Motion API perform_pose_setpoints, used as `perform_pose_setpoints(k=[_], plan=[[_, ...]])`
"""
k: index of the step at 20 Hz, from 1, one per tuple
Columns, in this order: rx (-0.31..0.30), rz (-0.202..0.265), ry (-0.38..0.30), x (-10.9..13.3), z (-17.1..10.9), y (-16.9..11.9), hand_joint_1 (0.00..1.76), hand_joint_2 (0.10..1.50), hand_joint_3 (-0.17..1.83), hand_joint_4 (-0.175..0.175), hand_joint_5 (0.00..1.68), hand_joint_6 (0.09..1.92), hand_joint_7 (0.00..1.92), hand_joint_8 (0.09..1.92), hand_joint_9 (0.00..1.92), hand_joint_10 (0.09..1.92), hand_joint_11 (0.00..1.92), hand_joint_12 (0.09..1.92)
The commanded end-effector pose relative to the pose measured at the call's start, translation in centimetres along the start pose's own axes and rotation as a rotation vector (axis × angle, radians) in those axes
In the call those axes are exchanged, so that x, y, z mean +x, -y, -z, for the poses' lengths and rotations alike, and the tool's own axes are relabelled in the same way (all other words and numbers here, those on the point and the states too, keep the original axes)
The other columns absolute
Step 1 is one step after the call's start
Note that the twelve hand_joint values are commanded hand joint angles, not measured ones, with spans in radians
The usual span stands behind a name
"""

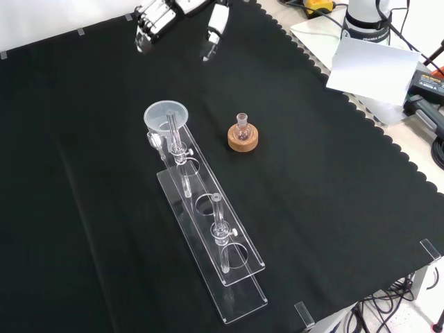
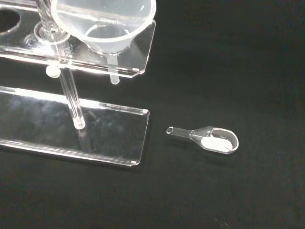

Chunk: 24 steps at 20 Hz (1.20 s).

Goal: Pick up the funnel from the transparent funnel stand.

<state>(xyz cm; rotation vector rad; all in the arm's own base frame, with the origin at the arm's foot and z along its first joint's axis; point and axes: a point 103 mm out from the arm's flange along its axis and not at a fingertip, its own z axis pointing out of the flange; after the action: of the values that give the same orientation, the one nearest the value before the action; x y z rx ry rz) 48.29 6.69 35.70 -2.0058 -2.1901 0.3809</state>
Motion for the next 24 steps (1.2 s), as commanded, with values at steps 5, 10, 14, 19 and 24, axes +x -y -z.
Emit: perform_pose_setpoints(k=[5,10,14,19,24], plan=[[0.168,0.017,0.06,1.6,-1.8,-3.7,0.56,0.93,-0.17,0.021,0.08,0.09,0.0,0.27,0.01,0.86,0.1,1.53],[0.228,0.028,0.09,2.9,-2.1,-4.9,0.64,0.9,-0.17,0.026,0.02,0.09,0.0,0.21,0.0,0.79,0.1,1.55],[0.246,0.038,0.105,3.7,-2.4,-5.6,0.7,0.89,-0.17,0.029,0.0,0.09,0.0,0.11,0.0,0.71,0.09,1.55],[0.253,0.053,0.111,4.4,-2.8,-6.1,0.72,0.88,-0.17,0.042,0.0,0.09,0.0,0.09,0.0,0.67,0.09,1.55],[0.252,0.064,0.112,5.0,-3.1,-6.4,0.73,0.87,-0.17,0.088,0.02,0.09,0.0,0.09,0.0,0.61,0.12,1.57]])
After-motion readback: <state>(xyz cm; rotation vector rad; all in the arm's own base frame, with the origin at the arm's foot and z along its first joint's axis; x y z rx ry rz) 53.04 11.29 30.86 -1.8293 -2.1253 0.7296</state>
